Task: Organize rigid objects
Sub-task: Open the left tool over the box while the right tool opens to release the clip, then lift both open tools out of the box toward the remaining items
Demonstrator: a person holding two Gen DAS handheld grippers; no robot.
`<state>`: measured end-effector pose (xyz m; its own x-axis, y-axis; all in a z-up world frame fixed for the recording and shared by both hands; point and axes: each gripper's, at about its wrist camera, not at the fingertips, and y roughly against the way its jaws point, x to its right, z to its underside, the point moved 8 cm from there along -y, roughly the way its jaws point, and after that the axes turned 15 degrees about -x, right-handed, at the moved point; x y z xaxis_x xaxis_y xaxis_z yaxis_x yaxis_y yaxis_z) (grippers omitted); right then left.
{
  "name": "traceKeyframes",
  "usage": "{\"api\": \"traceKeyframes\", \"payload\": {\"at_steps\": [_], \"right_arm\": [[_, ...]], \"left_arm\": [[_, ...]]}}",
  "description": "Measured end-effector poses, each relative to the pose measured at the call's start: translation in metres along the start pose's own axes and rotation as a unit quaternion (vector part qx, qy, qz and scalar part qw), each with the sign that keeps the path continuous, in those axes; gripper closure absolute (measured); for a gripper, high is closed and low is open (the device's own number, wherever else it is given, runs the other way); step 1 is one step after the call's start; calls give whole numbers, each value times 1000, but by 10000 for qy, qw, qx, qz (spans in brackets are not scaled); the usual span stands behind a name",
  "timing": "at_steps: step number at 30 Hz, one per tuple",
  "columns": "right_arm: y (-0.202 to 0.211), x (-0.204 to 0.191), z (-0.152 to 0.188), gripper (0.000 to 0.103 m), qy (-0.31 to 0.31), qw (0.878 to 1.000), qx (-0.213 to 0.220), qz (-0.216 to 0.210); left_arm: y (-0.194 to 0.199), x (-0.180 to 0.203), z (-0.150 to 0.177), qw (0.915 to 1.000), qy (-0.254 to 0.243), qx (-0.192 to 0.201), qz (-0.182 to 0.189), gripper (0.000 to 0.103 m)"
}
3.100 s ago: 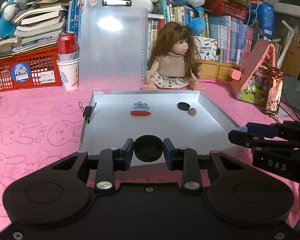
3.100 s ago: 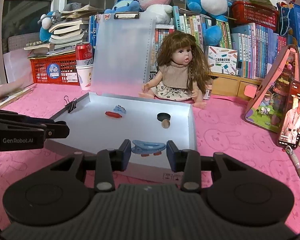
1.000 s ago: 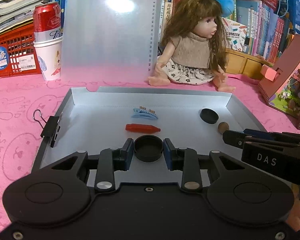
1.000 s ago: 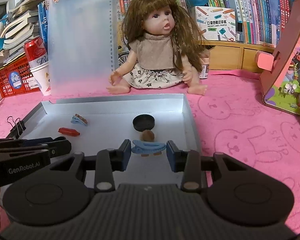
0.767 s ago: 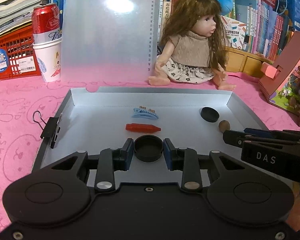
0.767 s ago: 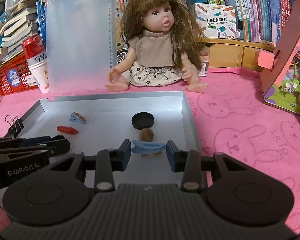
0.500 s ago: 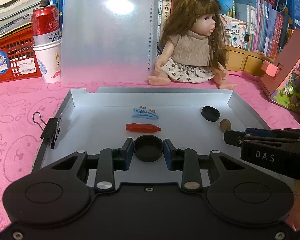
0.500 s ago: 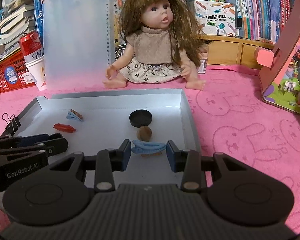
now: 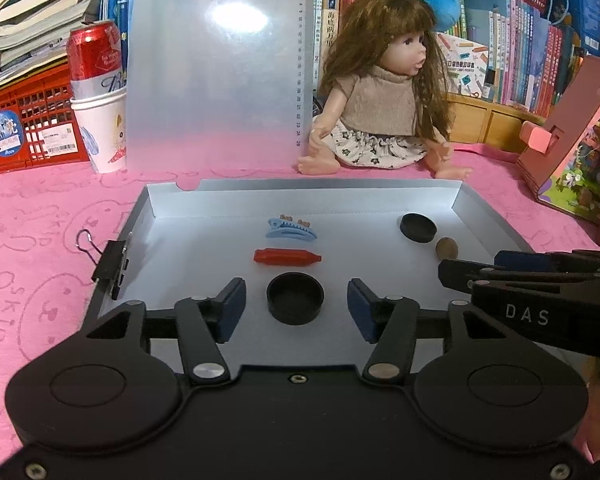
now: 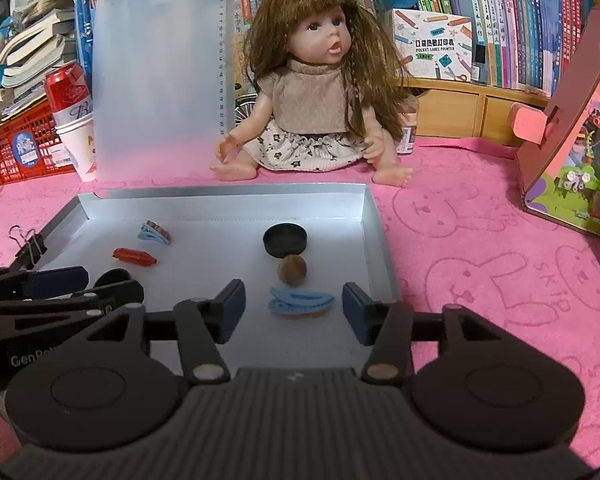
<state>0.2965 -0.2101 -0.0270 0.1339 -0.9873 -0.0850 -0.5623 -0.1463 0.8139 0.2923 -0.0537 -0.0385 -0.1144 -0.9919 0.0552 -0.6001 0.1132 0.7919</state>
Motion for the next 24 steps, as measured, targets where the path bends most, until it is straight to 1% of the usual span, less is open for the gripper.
{"api": "traceKeyframes", "payload": {"at_steps": [2,7,11,18,24], "right_arm": [[4,0,0,28,20,10000,50,3],[16,1,-1,19,-6,9998,175,-27],[29,2,-1,17,-2,9996,295,-53],[53,5,3,14,23,9987,498,-136],[72,0,14,10,253,9977,627,-93]], "left_arm": [[7,0,0,9999,-20,83,69,37],[23,1,1,9997,-41,197,104,30],[37,3,6,9996,-47,238,163,24],[61,7,20,9988,-150,362,279,21],[78,8,32,9983,-125,388,423,21]]}}
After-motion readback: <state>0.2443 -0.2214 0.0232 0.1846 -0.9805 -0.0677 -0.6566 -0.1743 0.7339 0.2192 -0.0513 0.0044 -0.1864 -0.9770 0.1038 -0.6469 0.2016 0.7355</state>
